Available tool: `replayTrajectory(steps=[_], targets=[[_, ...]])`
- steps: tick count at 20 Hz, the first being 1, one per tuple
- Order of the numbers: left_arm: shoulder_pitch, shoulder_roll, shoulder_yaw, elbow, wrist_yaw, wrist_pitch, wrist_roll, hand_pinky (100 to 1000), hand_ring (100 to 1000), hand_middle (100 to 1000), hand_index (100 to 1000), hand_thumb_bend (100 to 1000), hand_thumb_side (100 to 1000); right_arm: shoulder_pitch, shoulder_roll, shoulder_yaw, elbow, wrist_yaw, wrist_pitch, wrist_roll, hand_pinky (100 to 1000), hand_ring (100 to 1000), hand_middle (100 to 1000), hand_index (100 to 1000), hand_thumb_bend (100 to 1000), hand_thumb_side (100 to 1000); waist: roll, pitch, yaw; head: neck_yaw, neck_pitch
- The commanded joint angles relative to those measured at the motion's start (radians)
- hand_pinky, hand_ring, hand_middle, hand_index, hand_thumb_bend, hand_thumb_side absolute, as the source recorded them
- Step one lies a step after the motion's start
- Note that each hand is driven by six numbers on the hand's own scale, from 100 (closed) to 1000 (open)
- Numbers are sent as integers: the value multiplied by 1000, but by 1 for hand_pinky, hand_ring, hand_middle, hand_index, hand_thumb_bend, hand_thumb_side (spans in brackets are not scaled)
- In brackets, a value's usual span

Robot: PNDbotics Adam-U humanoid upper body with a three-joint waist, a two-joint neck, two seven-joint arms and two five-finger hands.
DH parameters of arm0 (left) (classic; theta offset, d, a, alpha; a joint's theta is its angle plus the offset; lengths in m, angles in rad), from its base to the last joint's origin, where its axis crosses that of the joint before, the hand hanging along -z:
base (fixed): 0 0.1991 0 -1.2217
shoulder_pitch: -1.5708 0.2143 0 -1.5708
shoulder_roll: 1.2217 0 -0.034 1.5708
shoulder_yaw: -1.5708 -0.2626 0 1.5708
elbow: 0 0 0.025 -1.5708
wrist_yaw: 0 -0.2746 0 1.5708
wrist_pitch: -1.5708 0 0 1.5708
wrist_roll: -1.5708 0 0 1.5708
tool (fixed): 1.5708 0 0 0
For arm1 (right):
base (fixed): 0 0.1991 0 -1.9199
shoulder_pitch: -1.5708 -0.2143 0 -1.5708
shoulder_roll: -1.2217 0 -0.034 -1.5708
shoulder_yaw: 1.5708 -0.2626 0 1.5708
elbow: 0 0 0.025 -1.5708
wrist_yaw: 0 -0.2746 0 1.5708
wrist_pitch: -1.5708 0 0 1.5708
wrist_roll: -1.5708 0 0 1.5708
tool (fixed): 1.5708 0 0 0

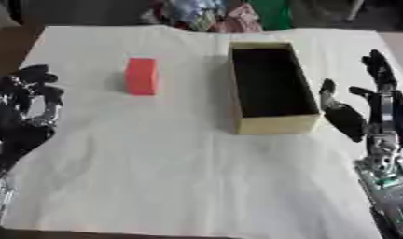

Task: Pick up objects on the table and place them in the box.

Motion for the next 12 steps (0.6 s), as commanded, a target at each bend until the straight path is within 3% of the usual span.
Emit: replayTrajectory(steps=[1, 5, 12], targets=[[-7, 10, 8, -14, 3, -1, -3, 998, 661, 673, 810, 100, 121, -10, -17, -7, -24, 18, 1, 20, 761, 1000, 909, 1000, 223, 100, 1, -14, 0, 2, 3], [-6, 10, 9, -15, 3, -1, -3, 998, 662, 673, 810, 100, 121, -10, -18, -10, -26, 32, 3, 22, 768, 1000, 920, 1000, 324, 100, 2, -13, -1, 3, 2], [-5, 9, 9, -15, 2, -1, -3, 999, 662, 673, 810, 100, 121, -9, -18, -13, -26, 64, 21, 8, 799, 1000, 968, 1000, 369, 100, 3, -13, -2, 5, 3]])
